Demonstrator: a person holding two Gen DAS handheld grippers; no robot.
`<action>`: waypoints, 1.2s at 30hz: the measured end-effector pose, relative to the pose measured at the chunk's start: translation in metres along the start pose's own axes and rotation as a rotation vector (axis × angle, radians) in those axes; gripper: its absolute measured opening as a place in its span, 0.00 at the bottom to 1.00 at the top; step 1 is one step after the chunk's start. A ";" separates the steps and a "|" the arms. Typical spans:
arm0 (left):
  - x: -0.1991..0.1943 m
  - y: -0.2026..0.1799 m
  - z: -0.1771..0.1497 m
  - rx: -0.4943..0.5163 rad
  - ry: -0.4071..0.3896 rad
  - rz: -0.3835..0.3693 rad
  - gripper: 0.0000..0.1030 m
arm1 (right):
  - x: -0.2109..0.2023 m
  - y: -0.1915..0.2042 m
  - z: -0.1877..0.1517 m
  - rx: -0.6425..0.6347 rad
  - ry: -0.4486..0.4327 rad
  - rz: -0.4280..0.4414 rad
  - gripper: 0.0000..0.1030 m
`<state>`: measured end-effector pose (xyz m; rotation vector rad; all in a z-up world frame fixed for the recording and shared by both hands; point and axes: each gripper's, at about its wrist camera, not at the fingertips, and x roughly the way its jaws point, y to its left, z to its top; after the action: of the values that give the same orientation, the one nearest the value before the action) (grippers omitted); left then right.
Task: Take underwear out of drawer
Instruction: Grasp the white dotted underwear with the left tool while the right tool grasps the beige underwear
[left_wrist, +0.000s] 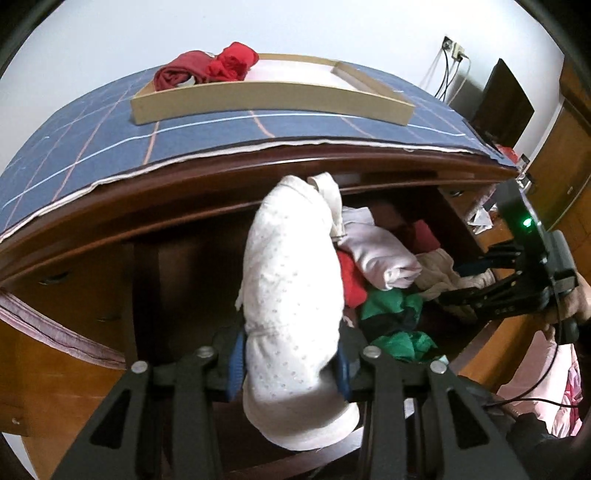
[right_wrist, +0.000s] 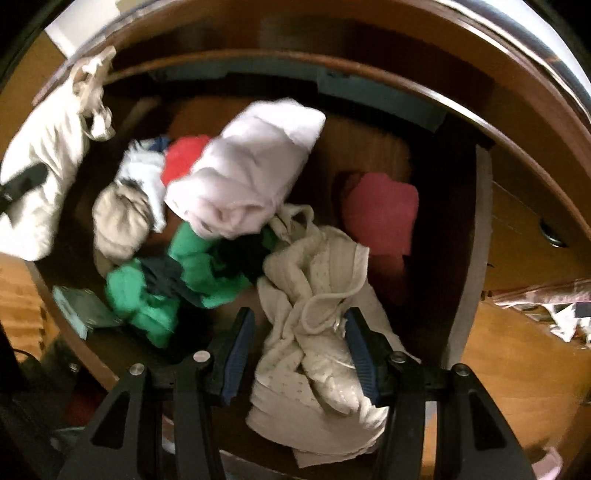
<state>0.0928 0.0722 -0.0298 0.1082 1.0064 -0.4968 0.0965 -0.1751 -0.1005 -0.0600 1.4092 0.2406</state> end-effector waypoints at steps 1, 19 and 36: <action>0.002 0.000 0.000 -0.001 0.002 -0.002 0.36 | 0.002 0.001 0.000 -0.017 0.007 -0.016 0.52; -0.006 -0.001 -0.002 -0.028 -0.030 -0.029 0.36 | 0.004 -0.006 -0.012 -0.005 0.018 -0.069 0.27; -0.019 -0.022 0.000 -0.028 -0.070 -0.055 0.36 | -0.080 -0.042 -0.050 0.605 -0.542 0.681 0.27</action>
<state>0.0741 0.0592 -0.0111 0.0385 0.9494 -0.5330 0.0454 -0.2354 -0.0342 0.9305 0.8680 0.3466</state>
